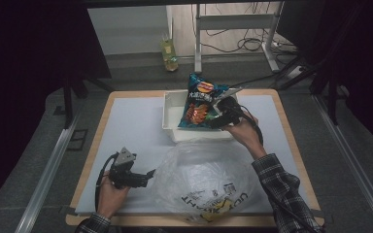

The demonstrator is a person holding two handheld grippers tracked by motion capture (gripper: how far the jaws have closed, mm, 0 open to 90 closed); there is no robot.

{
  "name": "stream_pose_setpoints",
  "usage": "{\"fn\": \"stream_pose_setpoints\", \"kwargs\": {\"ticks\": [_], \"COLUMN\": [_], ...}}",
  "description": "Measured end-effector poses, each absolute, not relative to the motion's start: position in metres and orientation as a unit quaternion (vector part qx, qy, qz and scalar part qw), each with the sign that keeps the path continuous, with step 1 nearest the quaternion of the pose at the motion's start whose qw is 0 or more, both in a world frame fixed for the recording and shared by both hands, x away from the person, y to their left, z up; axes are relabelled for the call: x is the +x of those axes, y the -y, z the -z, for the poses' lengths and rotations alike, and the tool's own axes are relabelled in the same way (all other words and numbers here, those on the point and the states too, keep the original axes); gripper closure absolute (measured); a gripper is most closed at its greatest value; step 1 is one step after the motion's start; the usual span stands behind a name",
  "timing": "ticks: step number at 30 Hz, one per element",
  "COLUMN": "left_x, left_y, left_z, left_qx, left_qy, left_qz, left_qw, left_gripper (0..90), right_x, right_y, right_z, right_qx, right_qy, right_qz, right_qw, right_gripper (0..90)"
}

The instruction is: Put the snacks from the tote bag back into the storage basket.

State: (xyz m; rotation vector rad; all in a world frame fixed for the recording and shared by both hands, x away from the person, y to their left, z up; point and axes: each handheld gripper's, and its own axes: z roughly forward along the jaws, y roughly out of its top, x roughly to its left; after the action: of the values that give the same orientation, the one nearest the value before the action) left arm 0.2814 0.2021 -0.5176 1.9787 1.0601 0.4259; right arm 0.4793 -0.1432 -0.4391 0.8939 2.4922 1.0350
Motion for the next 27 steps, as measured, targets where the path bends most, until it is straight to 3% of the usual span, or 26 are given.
{"fn": "stream_pose_setpoints", "kwargs": {"ticks": [27], "left_x": [0.281], "left_y": [-0.202], "left_z": [0.518], "left_qx": [0.787], "left_qy": [-0.418], "left_qz": [-0.169], "left_qw": [0.420], "left_gripper": [2.6], "right_x": [0.449], "right_y": [0.151], "right_z": [0.439], "right_qx": [0.301], "right_qy": [-0.865], "right_qz": [-0.379], "right_qw": [0.134], "right_gripper": [6.4]}}
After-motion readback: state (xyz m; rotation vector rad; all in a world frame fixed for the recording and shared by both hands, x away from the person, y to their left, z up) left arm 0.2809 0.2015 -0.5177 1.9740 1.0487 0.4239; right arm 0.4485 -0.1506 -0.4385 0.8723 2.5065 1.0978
